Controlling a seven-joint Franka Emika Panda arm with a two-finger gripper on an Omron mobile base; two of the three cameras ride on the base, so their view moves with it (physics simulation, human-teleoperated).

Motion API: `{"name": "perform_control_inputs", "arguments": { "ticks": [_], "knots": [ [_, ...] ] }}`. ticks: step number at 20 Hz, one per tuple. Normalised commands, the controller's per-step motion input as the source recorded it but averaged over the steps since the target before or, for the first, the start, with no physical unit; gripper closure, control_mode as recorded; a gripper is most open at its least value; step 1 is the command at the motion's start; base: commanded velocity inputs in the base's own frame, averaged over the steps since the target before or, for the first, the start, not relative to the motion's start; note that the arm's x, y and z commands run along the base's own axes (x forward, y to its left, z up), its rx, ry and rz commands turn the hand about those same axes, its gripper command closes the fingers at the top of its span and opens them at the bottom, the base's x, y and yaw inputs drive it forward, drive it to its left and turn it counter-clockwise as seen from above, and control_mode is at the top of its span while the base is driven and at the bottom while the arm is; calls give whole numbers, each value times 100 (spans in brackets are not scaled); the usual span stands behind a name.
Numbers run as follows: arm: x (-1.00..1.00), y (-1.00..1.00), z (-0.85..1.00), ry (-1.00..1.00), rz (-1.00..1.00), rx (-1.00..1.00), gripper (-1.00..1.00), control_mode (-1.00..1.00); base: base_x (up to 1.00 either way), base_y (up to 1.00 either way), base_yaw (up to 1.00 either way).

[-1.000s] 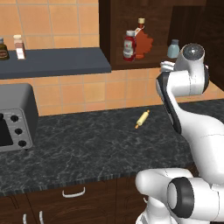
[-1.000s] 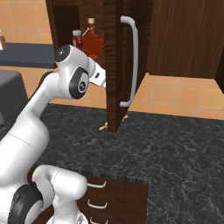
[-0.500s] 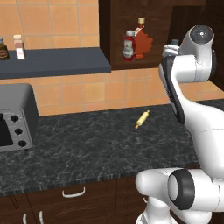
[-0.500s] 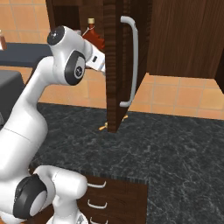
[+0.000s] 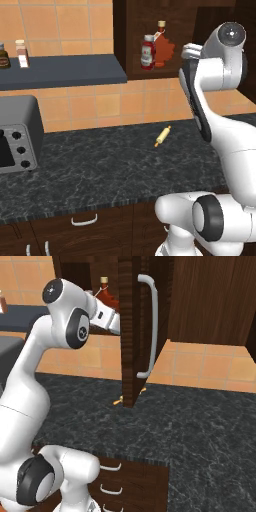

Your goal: Put the shaker and condiment bottle from the counter next to their counterparts in the cabinet.

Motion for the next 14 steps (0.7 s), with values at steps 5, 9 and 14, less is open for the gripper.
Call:
{"name": "perform_control_inputs", "arguments": {
  "ticks": [5, 9, 14],
  "knots": [
    [8, 10, 0, 3, 0, -6, 100, -100, 0, 0, 0],
    [14, 0, 7, 10, 0, 1, 100, -100, 0, 0, 0],
    [13, 1, 10, 11, 1, 2, 100, -100, 0, 0, 0]
  ]
}}
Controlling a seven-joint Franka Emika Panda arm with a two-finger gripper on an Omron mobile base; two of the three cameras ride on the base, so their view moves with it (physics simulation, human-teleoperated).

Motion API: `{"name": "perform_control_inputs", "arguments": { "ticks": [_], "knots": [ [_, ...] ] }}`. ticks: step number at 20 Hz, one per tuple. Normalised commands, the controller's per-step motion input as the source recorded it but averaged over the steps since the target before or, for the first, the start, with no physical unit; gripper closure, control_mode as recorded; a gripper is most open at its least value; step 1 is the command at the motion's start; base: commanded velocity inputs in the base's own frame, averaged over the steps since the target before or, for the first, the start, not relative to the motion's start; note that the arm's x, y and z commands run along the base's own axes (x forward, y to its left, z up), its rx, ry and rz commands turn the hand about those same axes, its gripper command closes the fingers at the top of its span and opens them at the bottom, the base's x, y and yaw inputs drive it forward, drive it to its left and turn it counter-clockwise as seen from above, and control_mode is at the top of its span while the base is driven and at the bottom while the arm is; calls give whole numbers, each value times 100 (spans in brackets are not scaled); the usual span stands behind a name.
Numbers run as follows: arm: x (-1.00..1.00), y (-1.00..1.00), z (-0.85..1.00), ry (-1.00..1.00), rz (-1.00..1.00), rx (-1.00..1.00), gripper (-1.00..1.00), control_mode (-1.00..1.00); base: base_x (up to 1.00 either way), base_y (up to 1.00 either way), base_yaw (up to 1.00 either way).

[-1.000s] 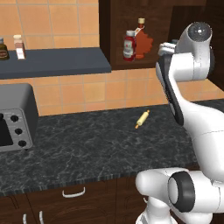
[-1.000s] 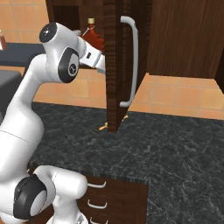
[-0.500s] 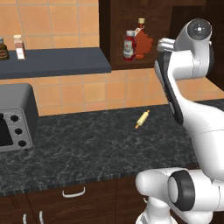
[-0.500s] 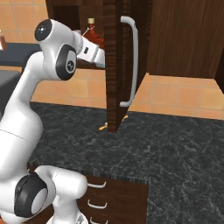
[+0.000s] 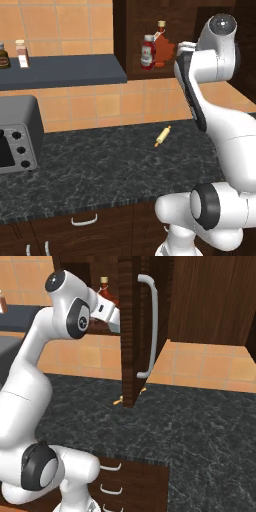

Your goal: Put the shaker and condiment bottle from the counter next to their counterparts in the cabinet.

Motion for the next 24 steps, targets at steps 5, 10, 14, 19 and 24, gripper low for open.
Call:
{"name": "perform_control_inputs", "arguments": {
  "ticks": [5, 10, 14, 19, 24],
  "knots": [
    [5, 1, 0, 5, 4, 0, 100, -100, 0, 0, 0],
    [5, 0, 0, 0, 6, 0, 100, -100, 0, 0, 0],
    [1, 1, -3, 0, 7, 0, 100, -100, 0, 0, 0],
    [6, 0, -6, 0, 2, 0, 100, -100, 0, 0, 0],
    [20, 0, -2, 0, 0, 0, 100, -100, 0, 0, 0]
  ]
}}
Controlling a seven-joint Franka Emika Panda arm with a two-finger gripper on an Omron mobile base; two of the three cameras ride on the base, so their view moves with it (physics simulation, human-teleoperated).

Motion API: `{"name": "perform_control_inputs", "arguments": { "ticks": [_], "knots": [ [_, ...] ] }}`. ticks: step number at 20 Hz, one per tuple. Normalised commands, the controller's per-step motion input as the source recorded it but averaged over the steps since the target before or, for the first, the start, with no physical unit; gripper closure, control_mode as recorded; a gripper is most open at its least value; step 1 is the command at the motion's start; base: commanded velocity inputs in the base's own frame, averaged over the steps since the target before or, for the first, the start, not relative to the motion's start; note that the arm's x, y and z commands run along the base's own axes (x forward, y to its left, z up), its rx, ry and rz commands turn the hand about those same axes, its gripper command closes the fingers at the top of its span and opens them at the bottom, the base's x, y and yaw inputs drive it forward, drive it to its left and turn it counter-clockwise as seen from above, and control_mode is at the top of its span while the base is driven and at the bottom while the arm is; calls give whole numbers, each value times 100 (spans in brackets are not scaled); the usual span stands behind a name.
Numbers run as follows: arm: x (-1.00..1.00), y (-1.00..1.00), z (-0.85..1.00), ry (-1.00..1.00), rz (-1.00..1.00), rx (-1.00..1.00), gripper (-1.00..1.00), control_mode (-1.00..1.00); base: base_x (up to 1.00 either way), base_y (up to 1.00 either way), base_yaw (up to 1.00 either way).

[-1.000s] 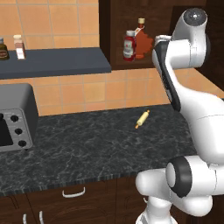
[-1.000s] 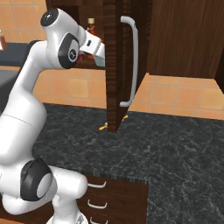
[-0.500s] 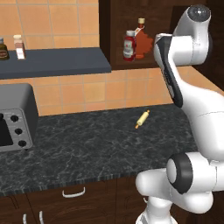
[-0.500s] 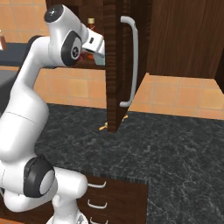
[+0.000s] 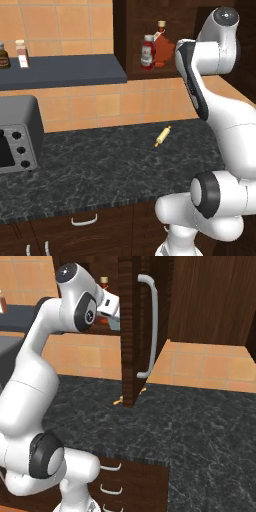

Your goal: Put the shaker and condiment bottle from the counter next to their counterparts in the cabinet.

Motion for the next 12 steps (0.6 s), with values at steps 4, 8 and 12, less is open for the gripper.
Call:
{"name": "perform_control_inputs", "arguments": {
  "ticks": [4, 8, 12],
  "knots": [
    [25, 0, -2, 0, 0, 0, 100, -100, 0, 0, 0],
    [19, 0, -1, 0, 0, 0, 100, -100, 0, 0, 0],
    [20, 0, 0, 0, 0, 0, 100, -100, 0, 0, 0]
  ]
}}
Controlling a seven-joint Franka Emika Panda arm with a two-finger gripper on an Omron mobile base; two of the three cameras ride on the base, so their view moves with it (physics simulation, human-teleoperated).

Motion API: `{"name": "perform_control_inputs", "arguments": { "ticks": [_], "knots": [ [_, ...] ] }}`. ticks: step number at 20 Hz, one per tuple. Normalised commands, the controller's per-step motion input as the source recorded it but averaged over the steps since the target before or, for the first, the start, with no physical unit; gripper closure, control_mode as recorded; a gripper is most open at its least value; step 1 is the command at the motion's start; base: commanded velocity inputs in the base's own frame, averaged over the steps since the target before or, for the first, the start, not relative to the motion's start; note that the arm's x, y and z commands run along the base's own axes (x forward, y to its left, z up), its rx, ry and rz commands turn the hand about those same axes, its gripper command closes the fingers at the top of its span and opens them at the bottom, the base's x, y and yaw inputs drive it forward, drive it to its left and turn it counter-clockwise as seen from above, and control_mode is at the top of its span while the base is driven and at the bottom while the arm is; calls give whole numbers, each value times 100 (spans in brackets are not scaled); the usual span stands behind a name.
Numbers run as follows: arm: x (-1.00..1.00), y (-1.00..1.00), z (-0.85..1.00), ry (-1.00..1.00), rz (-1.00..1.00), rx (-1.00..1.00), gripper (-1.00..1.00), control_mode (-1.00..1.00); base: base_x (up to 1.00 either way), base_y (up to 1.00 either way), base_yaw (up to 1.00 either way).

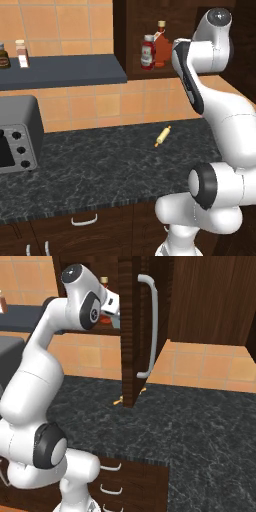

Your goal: Put the shaker and condiment bottle from the counter next to their counterparts in the cabinet.

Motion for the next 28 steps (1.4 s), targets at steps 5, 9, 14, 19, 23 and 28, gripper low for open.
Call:
{"name": "perform_control_inputs", "arguments": {
  "ticks": [5, 9, 14, 19, 23, 28],
  "knots": [
    [21, 0, 0, 0, 0, 0, 100, -100, 0, 0, 0],
    [17, 0, 0, 0, 0, 0, 100, -100, 0, 0, 0],
    [10, 0, 0, 0, 1, 0, 100, -100, 0, 0, 0],
    [16, 0, -2, 0, 1, 0, 100, -100, 0, 0, 0],
    [25, 0, -10, 0, 2, 0, 100, -100, 0, 0, 0],
    [27, -3, -6, 0, 1, 0, 100, -100, 0, 0, 0]
  ]
}}
